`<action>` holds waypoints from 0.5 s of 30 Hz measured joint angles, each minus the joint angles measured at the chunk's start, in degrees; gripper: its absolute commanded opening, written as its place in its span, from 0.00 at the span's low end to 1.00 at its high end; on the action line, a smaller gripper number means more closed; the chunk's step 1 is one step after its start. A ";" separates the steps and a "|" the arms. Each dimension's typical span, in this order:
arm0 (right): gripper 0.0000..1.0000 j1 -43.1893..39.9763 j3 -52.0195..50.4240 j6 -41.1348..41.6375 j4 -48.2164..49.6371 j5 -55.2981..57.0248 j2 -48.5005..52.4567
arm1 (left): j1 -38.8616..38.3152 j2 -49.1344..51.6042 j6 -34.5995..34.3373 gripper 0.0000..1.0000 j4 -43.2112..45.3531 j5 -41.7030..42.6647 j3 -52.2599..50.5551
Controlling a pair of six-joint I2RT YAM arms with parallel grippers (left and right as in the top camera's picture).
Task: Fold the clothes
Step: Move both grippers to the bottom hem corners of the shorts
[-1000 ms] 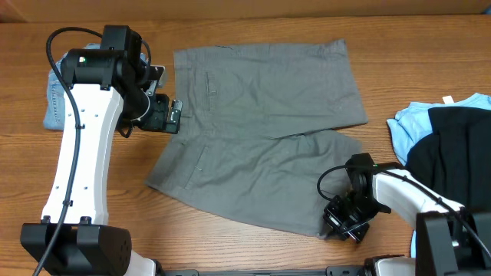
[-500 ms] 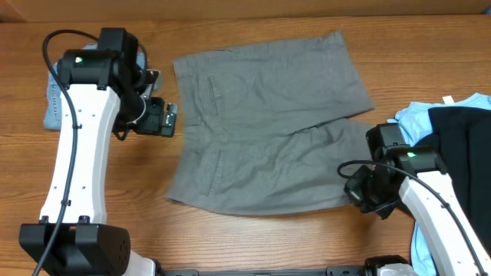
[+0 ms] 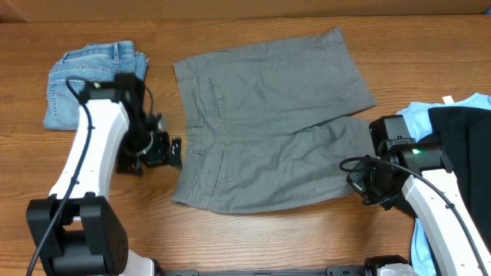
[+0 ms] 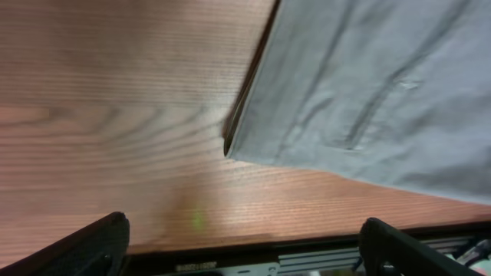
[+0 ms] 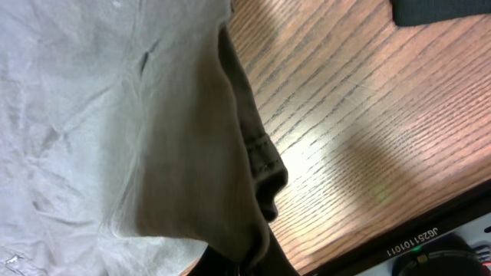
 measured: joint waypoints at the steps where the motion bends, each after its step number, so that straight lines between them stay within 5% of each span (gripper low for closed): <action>1: 0.04 0.00 0.04 -0.04 -0.07 0.00 -0.02 | 0.00 0.00 -1.09 0.88 1.66 0.31 -2.60; 15: 0.04 0.02 0.09 -0.24 0.76 -0.02 -0.02 | 0.00 0.00 -11.91 0.49 22.97 5.86 -23.82</action>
